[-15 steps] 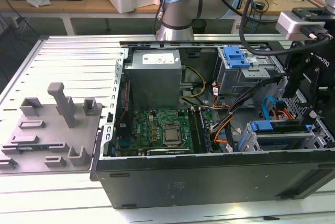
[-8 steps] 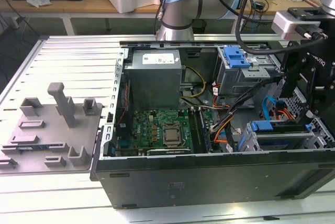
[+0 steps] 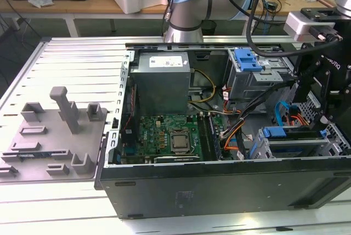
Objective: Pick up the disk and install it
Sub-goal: 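Insert the second disk wire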
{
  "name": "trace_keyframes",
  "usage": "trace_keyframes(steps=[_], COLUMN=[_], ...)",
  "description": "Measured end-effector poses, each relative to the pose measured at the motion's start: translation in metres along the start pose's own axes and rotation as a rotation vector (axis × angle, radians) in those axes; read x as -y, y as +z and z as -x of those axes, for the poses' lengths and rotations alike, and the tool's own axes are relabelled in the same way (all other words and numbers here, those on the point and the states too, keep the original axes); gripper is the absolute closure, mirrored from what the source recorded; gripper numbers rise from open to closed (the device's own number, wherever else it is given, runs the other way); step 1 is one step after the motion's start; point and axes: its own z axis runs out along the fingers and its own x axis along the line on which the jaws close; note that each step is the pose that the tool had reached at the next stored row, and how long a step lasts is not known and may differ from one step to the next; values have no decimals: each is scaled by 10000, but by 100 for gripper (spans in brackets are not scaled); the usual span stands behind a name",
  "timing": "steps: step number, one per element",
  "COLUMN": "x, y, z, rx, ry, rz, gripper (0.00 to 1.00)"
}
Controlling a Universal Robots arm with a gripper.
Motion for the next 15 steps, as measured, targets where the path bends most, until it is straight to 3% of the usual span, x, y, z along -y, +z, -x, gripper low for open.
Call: trace_keyframes(steps=[7,10,12,13,14,15], x=[-1,-2,-1,-1,-11,-27], y=[1,-5,-29,-79,-102,-106], z=[1,9,16,22,56,114], rx=[-11,-120,-145,-145,-216,-353], ry=[0,1,0,-1,-4,-15], rz=[-1,1,0,0,-2,-7], gripper=[28,28,28,28,28,28])
